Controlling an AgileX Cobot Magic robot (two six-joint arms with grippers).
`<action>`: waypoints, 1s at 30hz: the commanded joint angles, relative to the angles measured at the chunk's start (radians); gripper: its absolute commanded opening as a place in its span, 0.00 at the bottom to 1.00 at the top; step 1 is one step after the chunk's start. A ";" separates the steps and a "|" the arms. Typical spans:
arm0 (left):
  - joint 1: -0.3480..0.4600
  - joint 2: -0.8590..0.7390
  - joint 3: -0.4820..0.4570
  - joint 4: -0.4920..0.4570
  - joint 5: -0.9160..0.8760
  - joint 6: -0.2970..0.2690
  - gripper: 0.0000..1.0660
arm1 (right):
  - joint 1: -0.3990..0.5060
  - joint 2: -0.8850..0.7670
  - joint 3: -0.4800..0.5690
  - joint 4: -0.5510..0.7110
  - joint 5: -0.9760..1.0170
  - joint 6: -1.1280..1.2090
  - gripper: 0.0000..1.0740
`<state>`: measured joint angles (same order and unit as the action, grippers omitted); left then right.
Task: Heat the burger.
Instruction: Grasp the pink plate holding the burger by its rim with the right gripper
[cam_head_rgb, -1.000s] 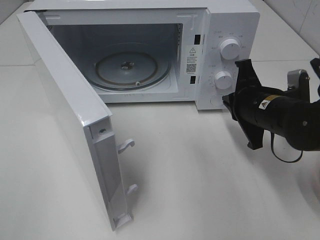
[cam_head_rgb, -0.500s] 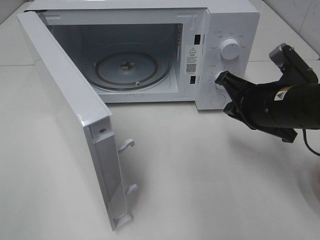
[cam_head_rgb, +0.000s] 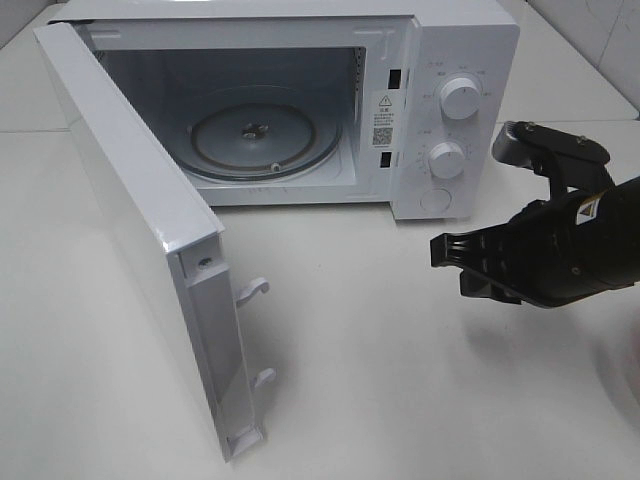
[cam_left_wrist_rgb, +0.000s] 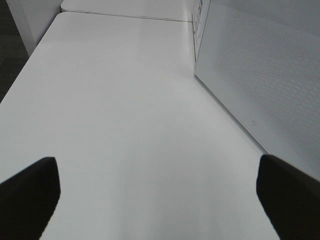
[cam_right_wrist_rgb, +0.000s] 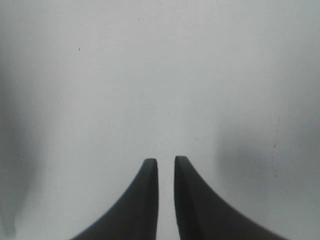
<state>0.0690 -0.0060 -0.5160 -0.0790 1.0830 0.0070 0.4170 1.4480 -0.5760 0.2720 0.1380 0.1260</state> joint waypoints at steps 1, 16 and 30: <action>-0.002 -0.012 0.002 -0.005 -0.016 0.002 0.94 | -0.001 -0.027 -0.008 -0.036 0.051 -0.043 0.09; -0.002 -0.012 0.002 -0.005 -0.016 0.002 0.94 | -0.072 -0.051 -0.205 -0.367 0.622 -0.020 0.14; -0.002 -0.012 0.002 -0.005 -0.016 0.002 0.94 | -0.224 -0.053 -0.208 -0.491 0.663 -0.020 0.59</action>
<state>0.0690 -0.0060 -0.5160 -0.0790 1.0830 0.0070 0.1990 1.4030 -0.7790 -0.2030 0.7940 0.1010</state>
